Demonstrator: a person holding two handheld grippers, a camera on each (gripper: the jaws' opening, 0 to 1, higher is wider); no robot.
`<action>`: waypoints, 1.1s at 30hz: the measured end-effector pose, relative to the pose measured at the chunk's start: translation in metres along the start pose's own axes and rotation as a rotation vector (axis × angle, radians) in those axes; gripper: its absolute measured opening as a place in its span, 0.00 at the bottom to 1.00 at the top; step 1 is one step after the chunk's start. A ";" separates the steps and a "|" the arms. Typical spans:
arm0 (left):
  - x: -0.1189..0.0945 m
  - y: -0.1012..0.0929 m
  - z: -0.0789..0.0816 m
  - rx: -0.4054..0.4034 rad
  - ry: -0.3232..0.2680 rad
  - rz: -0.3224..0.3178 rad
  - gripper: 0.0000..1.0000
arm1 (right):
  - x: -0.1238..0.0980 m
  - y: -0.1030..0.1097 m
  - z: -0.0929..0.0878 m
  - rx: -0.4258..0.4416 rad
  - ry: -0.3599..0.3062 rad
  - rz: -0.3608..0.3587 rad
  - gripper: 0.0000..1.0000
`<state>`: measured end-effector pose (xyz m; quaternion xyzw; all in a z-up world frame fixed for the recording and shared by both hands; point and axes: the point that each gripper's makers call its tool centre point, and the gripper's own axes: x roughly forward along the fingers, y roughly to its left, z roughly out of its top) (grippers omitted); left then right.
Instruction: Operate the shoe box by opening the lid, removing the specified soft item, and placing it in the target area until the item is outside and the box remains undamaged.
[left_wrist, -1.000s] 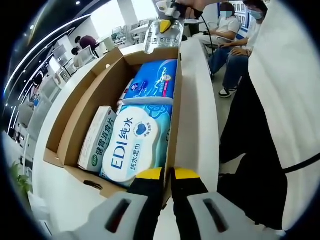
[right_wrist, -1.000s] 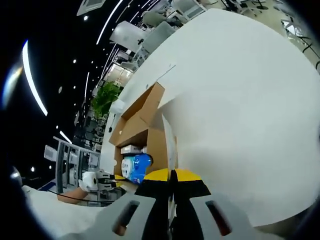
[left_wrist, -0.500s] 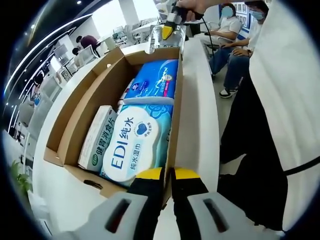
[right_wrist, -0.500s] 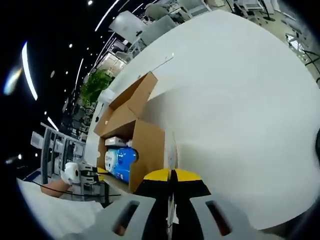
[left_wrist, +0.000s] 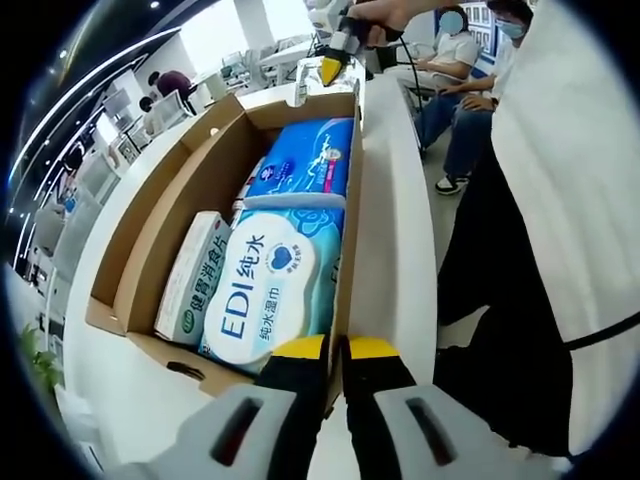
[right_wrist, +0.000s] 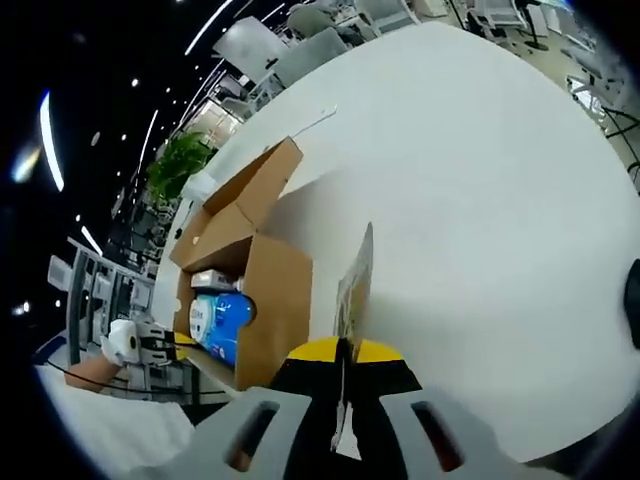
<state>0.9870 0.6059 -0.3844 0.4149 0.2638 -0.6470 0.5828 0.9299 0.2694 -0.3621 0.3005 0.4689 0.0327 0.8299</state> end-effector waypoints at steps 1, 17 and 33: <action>0.000 0.000 0.000 0.003 0.002 -0.002 0.05 | 0.002 0.000 -0.002 0.000 0.010 -0.003 0.00; 0.001 0.000 -0.001 0.011 0.005 -0.001 0.05 | 0.013 -0.019 0.000 -0.140 -0.008 -0.166 0.00; 0.003 0.000 -0.004 0.009 0.018 -0.009 0.05 | 0.025 -0.057 0.000 -0.337 0.022 -0.366 0.01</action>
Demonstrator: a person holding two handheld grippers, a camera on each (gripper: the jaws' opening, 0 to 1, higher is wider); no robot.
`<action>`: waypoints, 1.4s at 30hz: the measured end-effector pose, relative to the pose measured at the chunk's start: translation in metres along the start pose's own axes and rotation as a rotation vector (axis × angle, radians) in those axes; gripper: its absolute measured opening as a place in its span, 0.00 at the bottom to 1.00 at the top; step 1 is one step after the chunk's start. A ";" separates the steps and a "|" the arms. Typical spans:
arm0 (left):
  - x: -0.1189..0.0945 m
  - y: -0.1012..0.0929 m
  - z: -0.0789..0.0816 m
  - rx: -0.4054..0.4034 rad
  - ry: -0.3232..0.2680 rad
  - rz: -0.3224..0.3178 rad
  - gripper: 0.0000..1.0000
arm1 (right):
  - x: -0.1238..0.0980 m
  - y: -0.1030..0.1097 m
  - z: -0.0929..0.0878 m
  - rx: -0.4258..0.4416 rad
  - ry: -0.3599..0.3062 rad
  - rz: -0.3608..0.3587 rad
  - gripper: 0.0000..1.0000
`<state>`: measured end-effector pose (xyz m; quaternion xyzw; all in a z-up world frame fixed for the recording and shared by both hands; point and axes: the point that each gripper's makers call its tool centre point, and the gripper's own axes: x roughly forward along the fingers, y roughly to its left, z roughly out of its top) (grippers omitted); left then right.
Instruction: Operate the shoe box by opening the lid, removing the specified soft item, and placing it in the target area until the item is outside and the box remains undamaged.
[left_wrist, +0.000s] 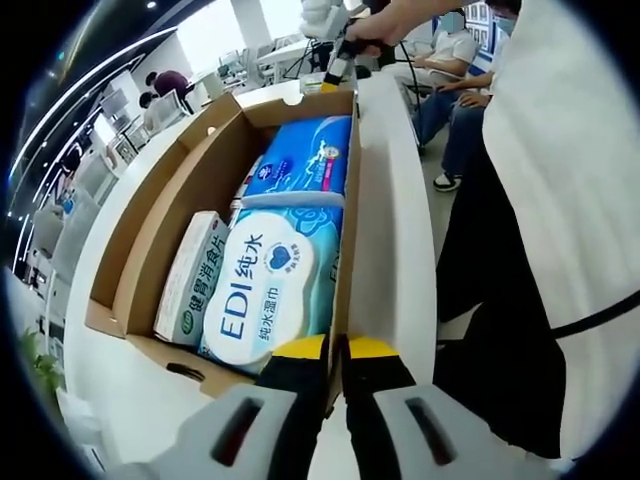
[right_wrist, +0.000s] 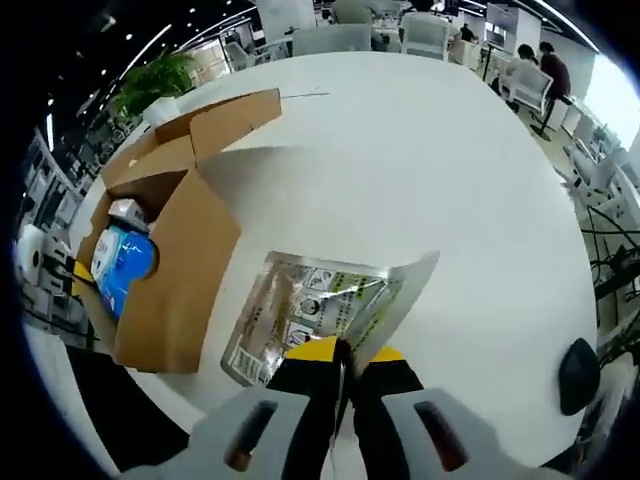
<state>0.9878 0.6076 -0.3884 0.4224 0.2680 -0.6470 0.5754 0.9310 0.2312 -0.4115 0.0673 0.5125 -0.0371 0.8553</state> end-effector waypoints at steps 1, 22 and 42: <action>0.000 0.000 0.000 -0.001 0.002 -0.002 0.05 | 0.002 -0.001 -0.002 0.002 0.005 -0.007 0.01; 0.000 0.000 0.000 -0.005 0.020 0.000 0.05 | 0.015 -0.001 -0.001 0.029 -0.003 -0.057 0.06; 0.000 -0.001 0.000 0.007 0.029 -0.009 0.04 | 0.005 -0.017 -0.008 -0.063 -0.036 -0.125 0.26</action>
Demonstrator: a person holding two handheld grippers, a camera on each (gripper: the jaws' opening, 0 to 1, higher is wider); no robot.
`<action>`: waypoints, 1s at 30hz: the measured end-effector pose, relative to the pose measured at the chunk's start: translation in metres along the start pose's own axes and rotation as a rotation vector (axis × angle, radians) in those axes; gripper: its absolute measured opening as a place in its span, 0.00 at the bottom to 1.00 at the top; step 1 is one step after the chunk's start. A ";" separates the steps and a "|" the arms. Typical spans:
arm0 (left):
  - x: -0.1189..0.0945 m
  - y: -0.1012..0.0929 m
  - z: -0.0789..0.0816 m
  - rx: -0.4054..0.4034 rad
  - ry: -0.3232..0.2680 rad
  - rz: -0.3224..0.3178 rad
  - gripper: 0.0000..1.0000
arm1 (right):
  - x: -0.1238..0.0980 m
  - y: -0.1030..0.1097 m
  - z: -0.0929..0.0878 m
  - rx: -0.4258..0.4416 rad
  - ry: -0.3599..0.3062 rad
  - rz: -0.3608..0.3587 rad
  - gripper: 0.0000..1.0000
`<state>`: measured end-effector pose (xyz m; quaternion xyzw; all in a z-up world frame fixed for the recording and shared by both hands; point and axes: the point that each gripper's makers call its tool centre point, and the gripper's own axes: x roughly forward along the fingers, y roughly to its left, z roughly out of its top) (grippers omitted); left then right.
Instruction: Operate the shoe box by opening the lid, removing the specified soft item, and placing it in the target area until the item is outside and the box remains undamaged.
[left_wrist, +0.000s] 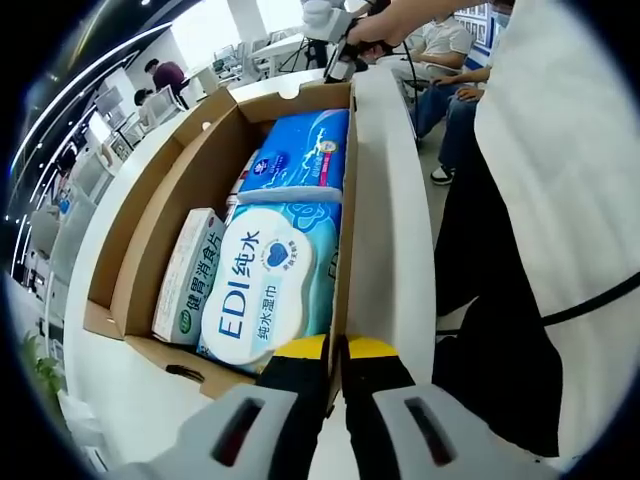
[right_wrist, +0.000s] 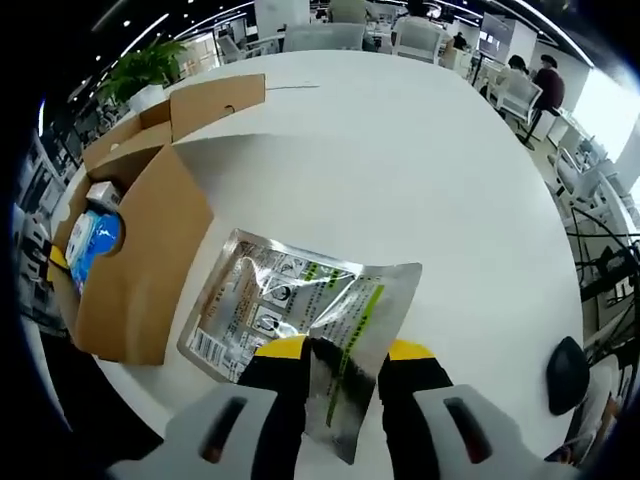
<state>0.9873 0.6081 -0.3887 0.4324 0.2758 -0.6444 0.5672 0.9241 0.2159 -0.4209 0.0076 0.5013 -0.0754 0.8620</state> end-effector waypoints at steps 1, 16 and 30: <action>0.000 0.000 0.000 0.000 0.000 0.001 0.04 | -0.001 -0.005 0.005 -0.027 -0.028 -0.015 0.26; 0.001 0.001 -0.002 -0.003 0.000 0.004 0.05 | -0.014 0.001 0.023 -0.035 -0.106 -0.054 0.43; 0.000 0.000 0.000 -0.005 0.000 0.009 0.05 | -0.008 0.038 0.023 0.029 -0.209 0.050 0.54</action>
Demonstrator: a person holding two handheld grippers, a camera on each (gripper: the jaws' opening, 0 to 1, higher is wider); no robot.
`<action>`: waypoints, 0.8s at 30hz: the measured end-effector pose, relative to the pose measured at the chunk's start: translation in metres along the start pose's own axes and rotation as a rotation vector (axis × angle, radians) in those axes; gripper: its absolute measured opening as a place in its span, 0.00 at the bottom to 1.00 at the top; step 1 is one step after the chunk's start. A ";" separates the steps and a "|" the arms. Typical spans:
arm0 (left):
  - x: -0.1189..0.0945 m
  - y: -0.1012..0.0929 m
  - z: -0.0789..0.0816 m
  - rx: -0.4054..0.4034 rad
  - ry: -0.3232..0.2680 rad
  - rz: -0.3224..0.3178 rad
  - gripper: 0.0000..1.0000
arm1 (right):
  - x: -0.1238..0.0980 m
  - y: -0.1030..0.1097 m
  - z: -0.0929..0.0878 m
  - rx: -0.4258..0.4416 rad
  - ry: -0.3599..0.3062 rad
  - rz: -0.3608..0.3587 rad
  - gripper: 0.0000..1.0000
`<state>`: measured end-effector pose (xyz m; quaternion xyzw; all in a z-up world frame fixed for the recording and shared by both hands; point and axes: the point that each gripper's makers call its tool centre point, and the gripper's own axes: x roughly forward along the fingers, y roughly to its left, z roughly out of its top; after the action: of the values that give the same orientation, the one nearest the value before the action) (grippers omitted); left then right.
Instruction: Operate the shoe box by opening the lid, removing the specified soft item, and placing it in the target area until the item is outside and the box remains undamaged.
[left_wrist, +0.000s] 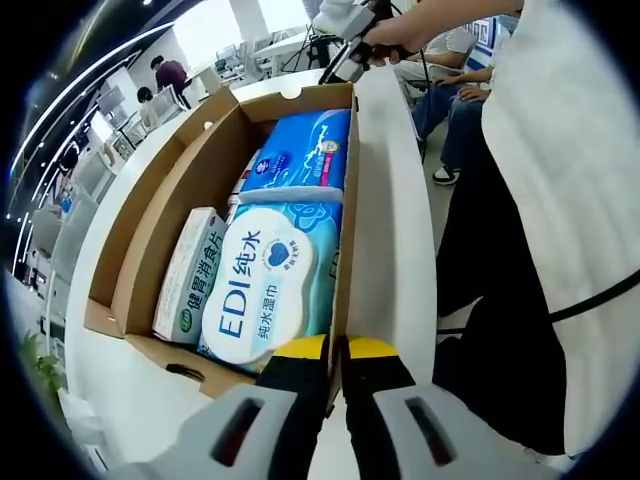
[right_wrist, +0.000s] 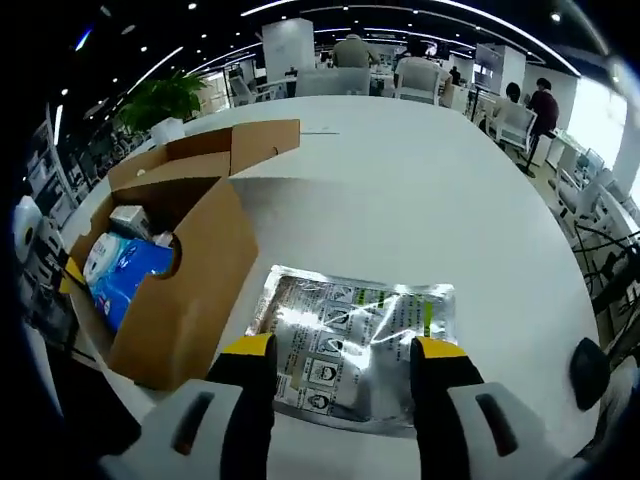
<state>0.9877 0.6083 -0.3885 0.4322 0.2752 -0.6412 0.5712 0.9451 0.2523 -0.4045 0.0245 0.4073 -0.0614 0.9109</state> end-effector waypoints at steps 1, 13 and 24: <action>0.000 0.000 0.000 0.000 0.000 0.000 0.05 | 0.000 0.000 0.000 -0.008 -0.003 0.000 0.53; -0.001 -0.001 0.001 0.002 -0.006 -0.015 0.04 | 0.019 0.005 0.008 0.023 -0.030 -0.003 0.60; -0.001 -0.001 0.001 0.005 -0.006 -0.016 0.04 | 0.024 0.009 -0.005 0.017 0.016 0.017 0.62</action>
<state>0.9870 0.6079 -0.3878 0.4294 0.2752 -0.6478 0.5658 0.9582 0.2590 -0.4255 0.0364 0.4137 -0.0567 0.9079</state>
